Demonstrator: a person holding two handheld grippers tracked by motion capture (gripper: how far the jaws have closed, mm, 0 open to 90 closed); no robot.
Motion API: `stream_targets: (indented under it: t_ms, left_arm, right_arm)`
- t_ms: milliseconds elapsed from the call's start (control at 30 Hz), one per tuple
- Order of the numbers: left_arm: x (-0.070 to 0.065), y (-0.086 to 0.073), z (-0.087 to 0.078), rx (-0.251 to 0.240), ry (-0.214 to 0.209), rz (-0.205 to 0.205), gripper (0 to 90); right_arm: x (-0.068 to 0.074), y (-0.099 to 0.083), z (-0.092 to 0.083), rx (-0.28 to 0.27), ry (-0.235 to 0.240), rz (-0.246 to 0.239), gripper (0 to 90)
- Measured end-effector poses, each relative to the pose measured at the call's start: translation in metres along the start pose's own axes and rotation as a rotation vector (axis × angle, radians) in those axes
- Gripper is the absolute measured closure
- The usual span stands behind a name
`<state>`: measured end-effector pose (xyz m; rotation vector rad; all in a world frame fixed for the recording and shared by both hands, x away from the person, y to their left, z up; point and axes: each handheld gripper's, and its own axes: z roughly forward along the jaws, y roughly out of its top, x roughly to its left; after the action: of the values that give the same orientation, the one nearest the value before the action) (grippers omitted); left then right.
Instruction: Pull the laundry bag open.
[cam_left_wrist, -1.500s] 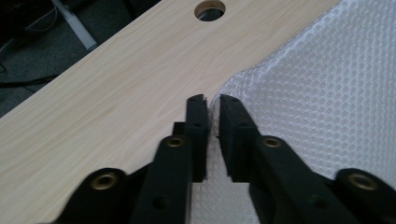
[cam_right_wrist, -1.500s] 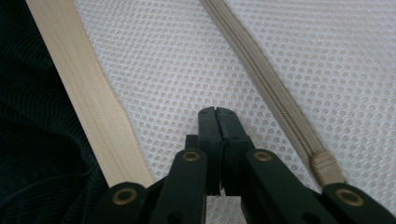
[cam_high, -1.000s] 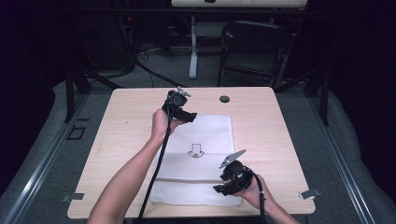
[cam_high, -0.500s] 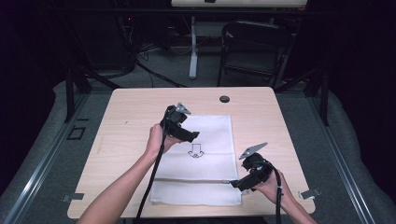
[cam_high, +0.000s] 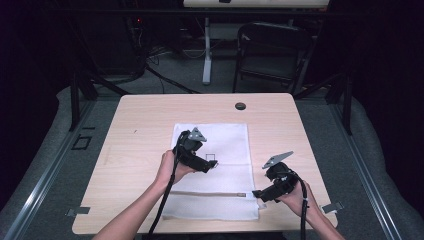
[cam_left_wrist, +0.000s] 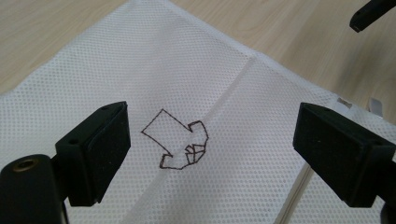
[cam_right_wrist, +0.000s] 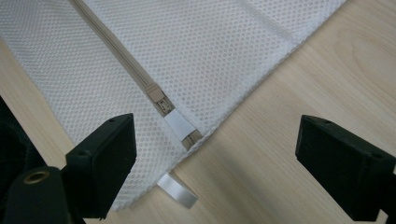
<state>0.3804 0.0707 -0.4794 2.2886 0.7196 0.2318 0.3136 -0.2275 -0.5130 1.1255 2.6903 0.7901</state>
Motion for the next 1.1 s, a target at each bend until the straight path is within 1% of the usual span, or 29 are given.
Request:
stream_targets:
  t_ms: [33, 67, 133, 167, 200, 267, 300, 333, 367, 433, 467, 500, 633, 700, 767, 800, 833, 900, 933, 1000, 1033, 1067, 1100]
  left_arm:
    - [0.0, 0.0, 0.0, 0.002, -0.002, 0.004, 11.3]
    - [-0.001, -0.001, 0.0, -0.002, -0.008, 0.0, 11.3]
    - [-0.004, -0.004, 0.002, -0.002, -0.012, 0.0, 11.6]
    - [-0.005, -0.005, 0.002, 0.002, -0.017, 0.001, 11.6]
    - [-0.006, -0.006, 0.003, 0.006, -0.019, 0.007, 11.8]
    - [-0.008, -0.007, 0.004, 0.003, -0.024, 0.006, 12.3]
    - [-0.01, -0.008, 0.005, 0.005, -0.025, 0.008, 12.3]
    - [-0.011, -0.008, 0.005, 0.005, -0.029, 0.011, 12.4]
    - [-0.012, -0.009, 0.006, 0.008, -0.032, 0.014, 12.6]
    - [-0.016, -0.01, 0.009, 0.006, -0.033, 0.015, 12.9]
    - [-0.018, -0.011, 0.01, 0.008, -0.043, 0.018, 13.0]
    - [-0.02, -0.012, 0.012, 0.011, -0.043, 0.021, 13.3]
    - [-0.028, -0.015, 0.022, 0.03, -0.065, 0.03, 15.0]
    - [-0.031, -0.017, 0.028, 0.038, -0.076, 0.032, 15.7]
    - [-0.036, -0.018, 0.035, 0.047, -0.093, 0.038, 15.8]
    - [-0.038, -0.019, 0.038, 0.051, -0.097, 0.04, 16.0]
    - [-0.041, -0.02, 0.04, 0.057, -0.102, 0.056, 16.0]
    - [-0.044, -0.02, 0.044, 0.066, -0.116, 0.069, 16.6]
    - [-0.047, -0.021, 0.046, 0.07, -0.12, 0.081, 16.9]
    - [-0.052, -0.021, 0.049, 0.066, -0.124, 0.09, 18.7]
    - [-0.053, -0.021, 0.051, 0.07, -0.14, 0.095, 19.7]
    - [-0.056, -0.021, 0.052, 0.073, -0.143, 0.101, 20.4]
    - [-0.058, -0.02, 0.054, 0.076, -0.149, 0.11, 21.2]
  right_arm:
    - [-0.001, -0.001, 0.001, -0.005, 0.004, 0.007, 13.0]
    - [-0.002, -0.001, 0.0, 0.005, -0.001, 0.004, 13.4]
    - [-0.002, -0.002, 0.0, 0.005, -0.004, 0.012, 14.1]
    - [-0.002, -0.002, 0.001, -0.001, 0.003, 0.021, 14.5]
    - [-0.002, -0.002, 0.001, 0.0, 0.005, 0.021, 14.6]
    - [-0.002, -0.001, 0.002, 0.004, -0.008, 0.011, 15.3]
    - [0.0, -0.002, 0.003, -0.012, -0.001, 0.027, 15.5]
    - [-0.001, -0.001, 0.003, 0.009, -0.002, 0.009, 16.1]
    - [0.0, -0.001, 0.004, 0.012, -0.005, 0.008, 16.4]
    - [0.001, -0.002, 0.005, 0.016, 0.005, 0.006, 16.9]
    - [0.001, -0.003, 0.005, 0.015, -0.003, 0.004, 17.3]
    - [0.001, -0.002, 0.006, 0.018, 0.0, 0.002, 18.1]
    - [0.002, -0.002, 0.007, 0.007, 0.006, 0.005, 20.9]
    - [0.002, -0.001, 0.008, 0.021, 0.005, -0.002, 21.7]
    - [0.002, -0.001, 0.01, 0.017, 0.012, 0.0, 25.2]
    - [0.002, -0.001, 0.011, 0.02, 0.008, -0.002, 25.6]
    - [0.003, -0.001, 0.011, 0.024, 0.006, -0.001, 26.5]
    - [0.005, -0.001, 0.012, 0.02, 0.008, -0.001, 30.8]
    - [0.004, -0.001, 0.013, 0.024, 0.0, -0.004, 32.3]
    - [0.005, -0.001, 0.013, 0.026, 0.005, -0.007, 36.3]
    - [0.005, -0.001, 0.013, 0.028, 0.002, -0.01, 39.3]
    - [0.005, -0.001, 0.014, 0.022, 0.016, -0.005, 42.6]
    - [0.005, -0.001, 0.015, 0.023, 0.012, -0.012, 44.9]
